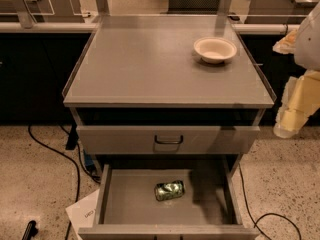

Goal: Pick green can from middle drawer and place on counter

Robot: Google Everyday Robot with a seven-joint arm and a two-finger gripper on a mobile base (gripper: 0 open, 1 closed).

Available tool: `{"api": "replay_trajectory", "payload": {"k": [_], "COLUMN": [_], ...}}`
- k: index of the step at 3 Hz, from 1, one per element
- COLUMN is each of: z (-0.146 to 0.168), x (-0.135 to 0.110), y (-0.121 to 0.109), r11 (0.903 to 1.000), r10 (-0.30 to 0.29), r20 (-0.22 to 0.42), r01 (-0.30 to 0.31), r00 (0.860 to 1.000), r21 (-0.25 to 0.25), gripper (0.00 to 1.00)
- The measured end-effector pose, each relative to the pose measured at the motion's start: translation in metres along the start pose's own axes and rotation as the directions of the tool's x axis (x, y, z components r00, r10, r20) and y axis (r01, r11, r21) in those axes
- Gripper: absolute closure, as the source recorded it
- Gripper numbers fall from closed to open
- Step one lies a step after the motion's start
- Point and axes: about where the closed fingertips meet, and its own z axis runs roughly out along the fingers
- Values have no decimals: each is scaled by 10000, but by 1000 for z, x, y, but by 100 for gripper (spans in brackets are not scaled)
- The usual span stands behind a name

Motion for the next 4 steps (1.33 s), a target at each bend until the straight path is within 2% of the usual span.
{"api": "replay_trajectory", "payload": {"k": [1,2,3,4], "z": [0,26,85,139], "x": [0,-4,-9,-15], "y": [0,3,10,17], "r11": [10000,9997,9968,9911], "r10": [-4,-115,212,748], "r20": [11,418,1268,2100], "r01": [4,123,-112,-494], "r00": [10000,9991,9917,9748], "r21": [18,-190,-786,-1235], "gripper": [0,0,0,0]}}
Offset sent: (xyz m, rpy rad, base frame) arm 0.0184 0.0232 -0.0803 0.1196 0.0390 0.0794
